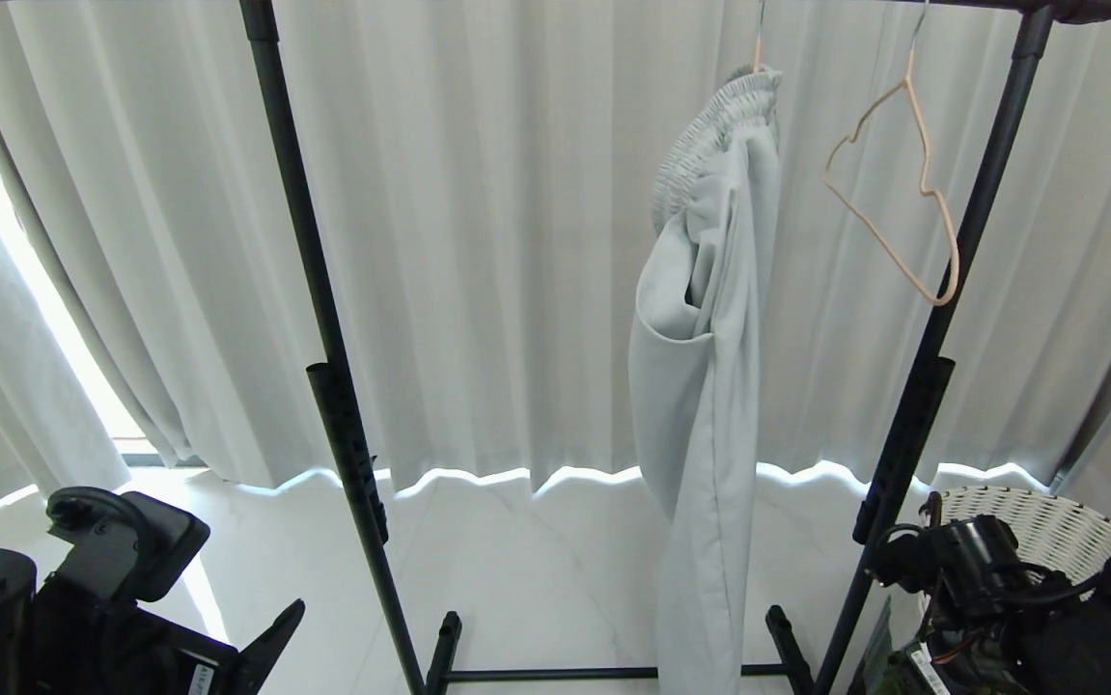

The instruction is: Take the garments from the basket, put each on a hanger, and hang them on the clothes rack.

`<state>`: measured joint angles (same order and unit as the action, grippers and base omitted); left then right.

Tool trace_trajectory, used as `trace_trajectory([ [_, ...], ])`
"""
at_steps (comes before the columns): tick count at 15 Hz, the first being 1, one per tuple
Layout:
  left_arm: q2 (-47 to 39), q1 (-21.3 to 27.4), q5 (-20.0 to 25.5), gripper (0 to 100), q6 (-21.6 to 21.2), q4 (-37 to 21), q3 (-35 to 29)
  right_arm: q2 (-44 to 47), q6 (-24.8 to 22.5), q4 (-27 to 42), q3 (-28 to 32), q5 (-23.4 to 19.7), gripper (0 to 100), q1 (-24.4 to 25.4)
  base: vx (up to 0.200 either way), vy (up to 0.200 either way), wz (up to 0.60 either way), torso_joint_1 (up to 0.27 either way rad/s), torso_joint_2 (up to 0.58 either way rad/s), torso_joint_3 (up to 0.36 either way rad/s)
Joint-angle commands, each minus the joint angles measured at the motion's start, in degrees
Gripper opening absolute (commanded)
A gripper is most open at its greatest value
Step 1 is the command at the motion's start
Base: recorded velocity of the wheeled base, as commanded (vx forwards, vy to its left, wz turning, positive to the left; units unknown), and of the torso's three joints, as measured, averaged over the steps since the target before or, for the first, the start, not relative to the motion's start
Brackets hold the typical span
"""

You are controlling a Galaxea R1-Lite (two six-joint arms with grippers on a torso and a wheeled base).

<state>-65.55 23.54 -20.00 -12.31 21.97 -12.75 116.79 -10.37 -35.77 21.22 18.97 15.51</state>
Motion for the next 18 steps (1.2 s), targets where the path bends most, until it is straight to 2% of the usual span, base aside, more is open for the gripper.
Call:
trace_trajectory([
  [1, 0.0, 0.1, 0.0, 100, 0.0, 0.0, 0.0, 1.3, -0.1, -1.8, -0.2, 0.3, 0, 0.1, 0.000, 0.000, 0.00, 0.000, 0.00, 0.000],
  [3, 0.0, 0.1, 0.0, 100, 0.0, 0.0, 0.1, 1.6, -0.1, -2.6, -0.2, 2.6, 0, 0.3, 0.000, 0.000, 0.00, 0.000, 0.00, 0.000],
  [6, 0.0, 0.5, 0.0, 100, 0.0, 0.0, 0.4, 0.2, -0.1, -2.6, -0.2, 2.9, 0, 0.8, 0.000, 0.000, 0.00, 0.000, 0.00, 0.000],
  [11, 0.1, 0.8, 0.0, 100, -0.2, 0.0, 1.1, -8.8, -0.3, -2.0, 0.5, 3.1, 0, 0.8, 0.000, 0.000, 0.00, 0.000, 0.00, 0.000],
  [13, 0.2, 0.8, -0.1, 100, -0.3, 0.0, 1.1, -17.0, -0.3, 5.4, 4.0, 3.2, 0, 0.3, 0.000, 0.000, 0.00, 0.000, 0.00, 0.000],
  [16, 1.2, 0.8, -0.1, 100, -0.6, 0.0, 1.1, -26.4, 1.1, 19.9, 13.8, 3.0, 0, 0.4, 0.000, 0.000, 0.00, 0.000, 0.00, 0.000],
  [18, 2.2, 0.8, -0.6, 100, -0.7, 0.0, 1.1, -31.4, 1.8, 26.3, 19.2, 2.9, 0, 1.1, 0.000, 0.000, 0.00, 0.000, 0.00, 0.000],
])
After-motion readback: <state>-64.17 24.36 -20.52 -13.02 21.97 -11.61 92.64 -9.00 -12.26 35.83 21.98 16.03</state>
